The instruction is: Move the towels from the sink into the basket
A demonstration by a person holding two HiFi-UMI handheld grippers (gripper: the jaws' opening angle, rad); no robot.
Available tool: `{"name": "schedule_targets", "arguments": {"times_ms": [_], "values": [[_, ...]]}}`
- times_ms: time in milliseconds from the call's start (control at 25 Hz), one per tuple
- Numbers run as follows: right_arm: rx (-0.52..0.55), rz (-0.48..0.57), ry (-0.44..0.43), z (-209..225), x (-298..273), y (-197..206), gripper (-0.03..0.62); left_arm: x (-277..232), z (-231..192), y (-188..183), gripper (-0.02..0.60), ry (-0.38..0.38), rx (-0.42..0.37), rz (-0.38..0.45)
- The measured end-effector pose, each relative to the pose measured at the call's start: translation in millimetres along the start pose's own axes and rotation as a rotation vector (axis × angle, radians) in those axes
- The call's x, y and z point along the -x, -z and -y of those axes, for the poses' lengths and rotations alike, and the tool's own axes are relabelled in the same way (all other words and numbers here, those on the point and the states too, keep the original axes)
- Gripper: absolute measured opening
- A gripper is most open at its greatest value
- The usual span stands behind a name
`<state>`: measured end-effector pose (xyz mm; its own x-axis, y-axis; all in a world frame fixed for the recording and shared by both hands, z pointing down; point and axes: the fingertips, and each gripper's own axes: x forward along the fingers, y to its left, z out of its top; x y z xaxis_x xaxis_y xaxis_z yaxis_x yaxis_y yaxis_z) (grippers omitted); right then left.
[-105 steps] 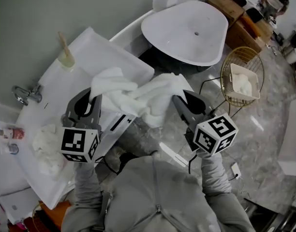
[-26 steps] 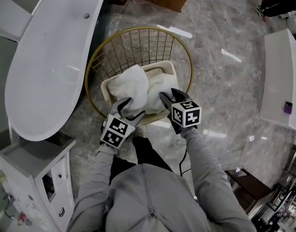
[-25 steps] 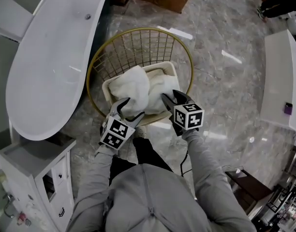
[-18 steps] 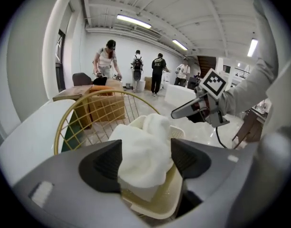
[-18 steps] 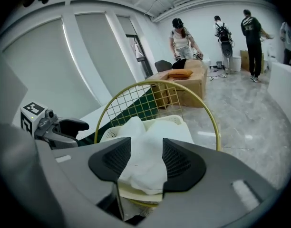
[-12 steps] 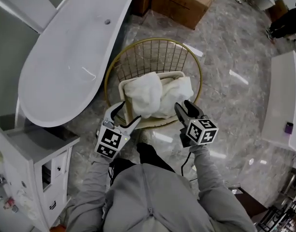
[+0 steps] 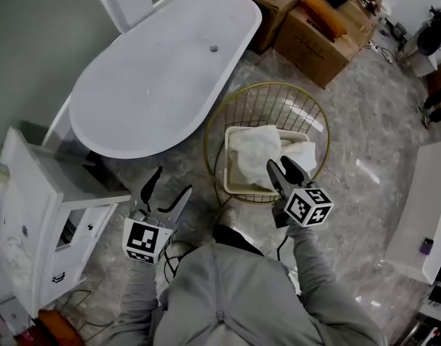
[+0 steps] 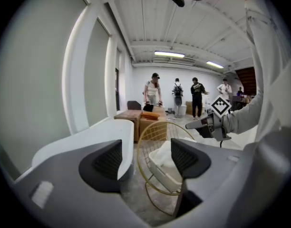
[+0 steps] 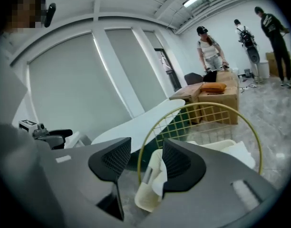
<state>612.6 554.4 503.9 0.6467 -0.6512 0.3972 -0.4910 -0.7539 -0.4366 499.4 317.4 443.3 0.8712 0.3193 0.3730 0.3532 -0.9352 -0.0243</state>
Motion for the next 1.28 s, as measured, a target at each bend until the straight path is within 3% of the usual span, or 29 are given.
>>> {"name": "schedule_targets", "arguments": {"times_ms": [320,480,680,920,1120,1280], "values": [[0.165,0.053,-0.283,-204,-56,8,0.187,215,-110,35,0.350,-0.406,0.054,0.113],[0.240,0.088,-0.396,-309,-47,14,0.187,316,-137,50,0.350,-0.543,0.077,0.154],[0.299,0.119,-0.499,-422,-39,37,0.187,435,-162,74,0.350,-0.678,0.066,0.184],[0.384,0.109,-0.682,-553,-34,74,0.187,568,-174,115,0.350,-0.912,0.129,0.187],[0.496,0.133,-0.864,-648,-31,90,0.187,632,-172,143,0.350,-1.069,0.185,0.200],[0.482,0.112,-1.001,-723,-27,133,0.187,680,-175,170,0.348,-1.175,0.210,0.217]]}}
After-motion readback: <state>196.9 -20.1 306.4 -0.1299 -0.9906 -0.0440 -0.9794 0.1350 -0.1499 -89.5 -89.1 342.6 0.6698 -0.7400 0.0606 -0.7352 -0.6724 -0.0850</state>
